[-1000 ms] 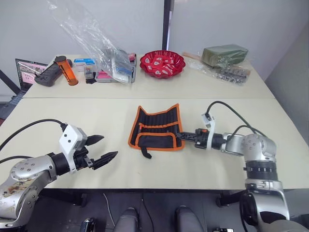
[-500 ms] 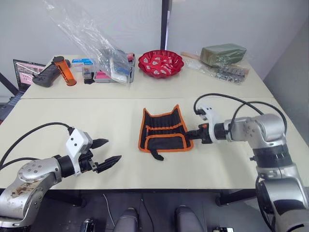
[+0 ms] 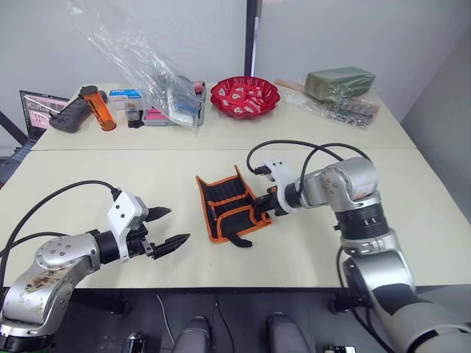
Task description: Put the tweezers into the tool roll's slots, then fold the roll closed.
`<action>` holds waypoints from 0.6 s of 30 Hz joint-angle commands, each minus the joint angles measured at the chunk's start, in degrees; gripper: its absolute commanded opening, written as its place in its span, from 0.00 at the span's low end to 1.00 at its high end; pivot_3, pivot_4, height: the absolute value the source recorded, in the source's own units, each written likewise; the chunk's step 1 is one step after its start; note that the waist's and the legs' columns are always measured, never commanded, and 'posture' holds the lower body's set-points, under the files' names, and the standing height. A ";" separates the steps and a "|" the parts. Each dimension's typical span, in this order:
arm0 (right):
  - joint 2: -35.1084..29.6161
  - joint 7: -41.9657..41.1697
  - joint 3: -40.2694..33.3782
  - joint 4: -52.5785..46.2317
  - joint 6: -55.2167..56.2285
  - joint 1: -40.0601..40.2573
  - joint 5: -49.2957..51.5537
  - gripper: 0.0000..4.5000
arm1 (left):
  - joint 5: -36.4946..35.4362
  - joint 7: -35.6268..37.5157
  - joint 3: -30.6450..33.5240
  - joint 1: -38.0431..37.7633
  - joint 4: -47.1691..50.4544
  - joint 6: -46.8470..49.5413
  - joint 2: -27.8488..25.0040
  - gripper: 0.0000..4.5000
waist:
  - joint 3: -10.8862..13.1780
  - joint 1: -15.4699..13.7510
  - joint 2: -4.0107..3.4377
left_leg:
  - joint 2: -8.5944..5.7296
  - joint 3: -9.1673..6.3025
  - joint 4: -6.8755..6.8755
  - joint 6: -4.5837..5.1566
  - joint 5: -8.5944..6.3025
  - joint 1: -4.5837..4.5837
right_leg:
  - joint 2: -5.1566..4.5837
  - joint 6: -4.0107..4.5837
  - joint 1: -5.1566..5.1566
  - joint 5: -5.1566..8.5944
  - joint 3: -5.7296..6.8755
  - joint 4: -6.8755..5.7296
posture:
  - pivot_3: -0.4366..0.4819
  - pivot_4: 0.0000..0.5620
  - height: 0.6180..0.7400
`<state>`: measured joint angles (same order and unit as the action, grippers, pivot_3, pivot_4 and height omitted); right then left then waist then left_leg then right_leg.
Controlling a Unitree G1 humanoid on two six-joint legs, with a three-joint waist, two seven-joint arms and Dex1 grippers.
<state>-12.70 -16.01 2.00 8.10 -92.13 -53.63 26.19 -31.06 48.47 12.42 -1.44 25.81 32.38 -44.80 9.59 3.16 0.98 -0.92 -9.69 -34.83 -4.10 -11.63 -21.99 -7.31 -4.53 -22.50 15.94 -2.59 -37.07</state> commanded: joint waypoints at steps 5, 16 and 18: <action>8.27 11.10 -5.50 0.46 -0.37 3.02 -0.31 0.00 | 0.32 0.42 -0.95 2.32 0.28 -1.12 0.02 1.00 | -0.04 1.09 -0.02 | 0.03 0.00 0.02 0.03 0.01 0.18 | 0.02 0.02 0.08 -0.01 0.00 -0.08 | 0.48 0.27 1.00; 5.85 11.88 -6.16 0.38 -0.37 1.93 5.53 0.00 | 0.18 0.48 -1.75 3.56 -0.31 -1.06 0.03 1.00 | -0.04 0.92 -0.04 | 0.71 0.11 0.07 0.07 -0.02 0.33 | 0.70 0.20 0.15 -0.07 -0.01 0.01 | 0.48 0.27 1.00; 4.14 10.65 -5.53 0.19 -0.37 1.66 7.57 0.14 | 0.07 0.43 -1.79 3.61 -0.17 -0.96 0.07 1.00 | -0.03 0.88 -0.05 | 0.84 0.10 0.08 0.13 -0.06 0.28 | 0.85 0.38 0.08 -0.12 -0.01 0.02 | 0.48 0.27 1.00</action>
<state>-7.68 -4.60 -4.33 8.12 -91.87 -51.58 32.07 -30.73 48.58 10.21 1.57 24.93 32.39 -44.77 9.56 4.04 0.92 -0.06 -9.59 -34.74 -3.93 -11.71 -21.73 -6.45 -4.08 -22.44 15.83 -2.60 -37.06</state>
